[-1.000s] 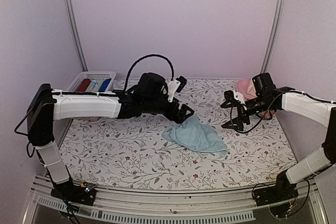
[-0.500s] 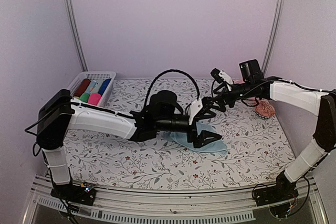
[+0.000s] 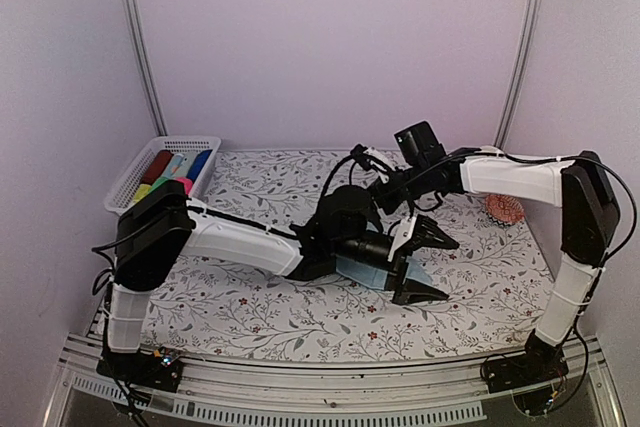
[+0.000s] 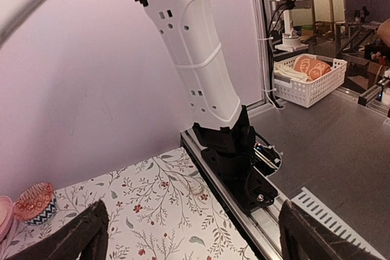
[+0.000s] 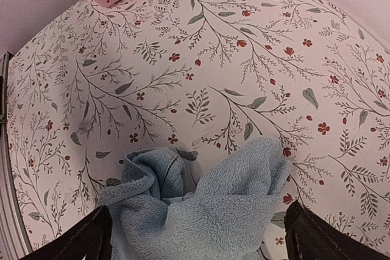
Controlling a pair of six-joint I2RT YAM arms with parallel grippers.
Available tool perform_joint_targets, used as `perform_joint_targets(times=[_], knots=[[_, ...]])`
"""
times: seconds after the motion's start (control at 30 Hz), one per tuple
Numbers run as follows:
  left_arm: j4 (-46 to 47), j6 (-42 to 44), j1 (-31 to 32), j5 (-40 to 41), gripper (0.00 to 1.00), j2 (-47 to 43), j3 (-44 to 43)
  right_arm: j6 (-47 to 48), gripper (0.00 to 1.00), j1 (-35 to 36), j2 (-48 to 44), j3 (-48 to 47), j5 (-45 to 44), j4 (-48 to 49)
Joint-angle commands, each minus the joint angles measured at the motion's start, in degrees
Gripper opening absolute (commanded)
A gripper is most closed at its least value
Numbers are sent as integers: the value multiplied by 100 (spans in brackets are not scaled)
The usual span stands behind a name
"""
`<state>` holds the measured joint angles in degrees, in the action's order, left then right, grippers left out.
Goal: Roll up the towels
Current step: Pick up the towel from the center of the board.
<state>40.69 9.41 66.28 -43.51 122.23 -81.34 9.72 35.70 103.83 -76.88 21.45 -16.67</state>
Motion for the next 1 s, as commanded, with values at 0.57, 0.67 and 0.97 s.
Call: perform_joint_targets(times=[0.57,0.67,0.97], knots=[[-1058,614,238,-880,97,503,-1192,-211,99,359,634,-426,-613,-24],[-1137,600,244,-1040,97,592,-1341,-149,99,376,787,-572,-657,-169],[-1610,622,237,-1046,97,873,-1704,-194,99,394,926,-695,-827,-211]])
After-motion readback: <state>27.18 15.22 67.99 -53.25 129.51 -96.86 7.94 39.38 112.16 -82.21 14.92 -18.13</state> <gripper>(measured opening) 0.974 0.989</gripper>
